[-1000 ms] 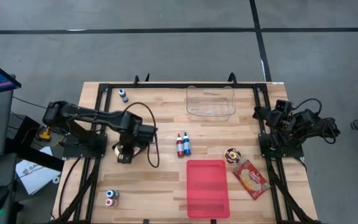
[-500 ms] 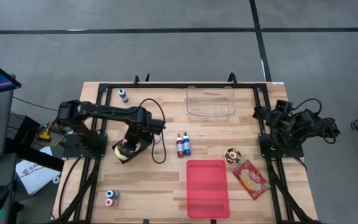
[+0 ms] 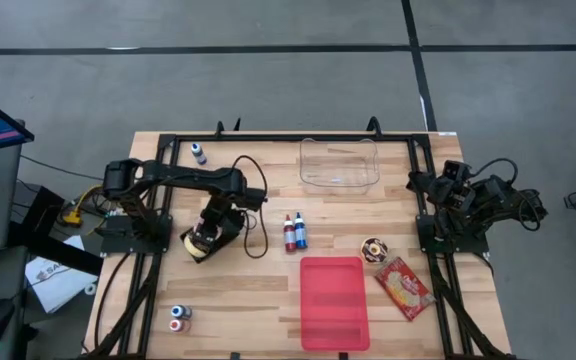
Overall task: Pick & Place Food Item
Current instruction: Put the pink donut into the black bin
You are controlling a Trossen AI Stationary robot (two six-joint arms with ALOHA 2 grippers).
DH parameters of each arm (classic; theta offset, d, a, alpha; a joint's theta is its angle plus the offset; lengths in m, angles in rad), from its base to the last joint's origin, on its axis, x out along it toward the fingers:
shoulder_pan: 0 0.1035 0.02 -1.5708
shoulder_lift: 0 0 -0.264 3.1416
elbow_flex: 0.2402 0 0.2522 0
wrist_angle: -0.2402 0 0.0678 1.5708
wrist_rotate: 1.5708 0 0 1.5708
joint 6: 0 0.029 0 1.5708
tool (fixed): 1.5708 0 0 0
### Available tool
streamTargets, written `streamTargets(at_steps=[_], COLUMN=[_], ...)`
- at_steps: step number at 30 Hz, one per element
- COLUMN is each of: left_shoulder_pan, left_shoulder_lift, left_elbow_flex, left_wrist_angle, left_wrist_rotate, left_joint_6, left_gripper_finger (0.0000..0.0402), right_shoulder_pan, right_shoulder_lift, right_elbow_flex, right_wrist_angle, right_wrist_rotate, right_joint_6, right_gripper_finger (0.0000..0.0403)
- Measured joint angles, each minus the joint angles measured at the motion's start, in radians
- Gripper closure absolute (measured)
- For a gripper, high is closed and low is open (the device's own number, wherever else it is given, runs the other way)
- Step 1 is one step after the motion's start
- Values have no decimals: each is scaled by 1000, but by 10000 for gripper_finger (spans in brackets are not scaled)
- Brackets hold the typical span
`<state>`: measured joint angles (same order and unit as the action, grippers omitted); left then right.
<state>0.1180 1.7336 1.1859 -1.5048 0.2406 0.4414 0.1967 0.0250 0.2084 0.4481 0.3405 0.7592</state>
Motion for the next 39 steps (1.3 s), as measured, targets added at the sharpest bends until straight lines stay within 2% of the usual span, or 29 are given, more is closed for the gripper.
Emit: streamTargets(at_steps=[9,23,33,39], left_shoulder_pan=[-29,-29,-29,-29], left_shoulder_lift=[0,0,0,0], left_elbow_flex=[-58,-60,-62,-104], left_wrist_angle=[42,77,83,89], left_wrist_rotate=[27,52,63,61], left_joint_6=[0,-4,-12,-12], left_gripper_finger=[261,260,220,200], right_shoulder_pan=[0,0,0,0], right_shoulder_lift=[0,0,0,0], right_elbow_flex=[0,0,0,0], right_wrist_angle=[-21,-26,-28,-32], right_wrist_rotate=[0,0,-2,-3], right_joint_6=[0,0,0,0], right_gripper_finger=[283,283,283,283])
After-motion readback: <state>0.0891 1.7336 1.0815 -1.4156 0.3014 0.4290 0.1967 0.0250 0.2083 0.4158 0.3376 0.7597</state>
